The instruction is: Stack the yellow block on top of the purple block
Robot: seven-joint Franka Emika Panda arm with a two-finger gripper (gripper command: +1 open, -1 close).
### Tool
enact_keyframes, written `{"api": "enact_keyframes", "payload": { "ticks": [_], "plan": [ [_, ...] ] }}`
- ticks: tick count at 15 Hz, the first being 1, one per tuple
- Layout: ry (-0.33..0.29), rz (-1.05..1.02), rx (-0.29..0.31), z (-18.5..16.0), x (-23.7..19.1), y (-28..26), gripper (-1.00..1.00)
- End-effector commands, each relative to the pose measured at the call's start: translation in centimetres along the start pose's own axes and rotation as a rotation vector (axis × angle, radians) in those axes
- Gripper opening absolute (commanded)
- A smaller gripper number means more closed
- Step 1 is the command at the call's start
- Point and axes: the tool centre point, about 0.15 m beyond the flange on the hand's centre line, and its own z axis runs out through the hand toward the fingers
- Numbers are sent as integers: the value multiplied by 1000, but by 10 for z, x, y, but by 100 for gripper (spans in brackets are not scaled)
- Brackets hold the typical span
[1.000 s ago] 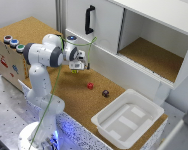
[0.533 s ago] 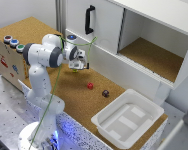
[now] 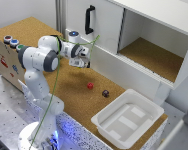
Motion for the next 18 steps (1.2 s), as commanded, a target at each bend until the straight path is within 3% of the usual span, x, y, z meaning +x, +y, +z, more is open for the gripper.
{"api": "enact_keyframes", "payload": {
  "ticks": [1, 3, 4, 7, 9, 13, 18],
  "plan": [
    [15, 128, -102, -19, -45, 78, -100],
    [-23, 151, -107, -18, -60, 109, -100],
    [-51, 165, -68, -14, -66, 123, -100],
    [-102, 212, -57, -2, -90, 164, -100],
    [-115, 238, -34, 5, -99, 183, -100],
    [-132, 223, 75, 37, -100, 214, -100],
    [-150, 210, 81, 60, -114, 237, -100]
  ]
}}
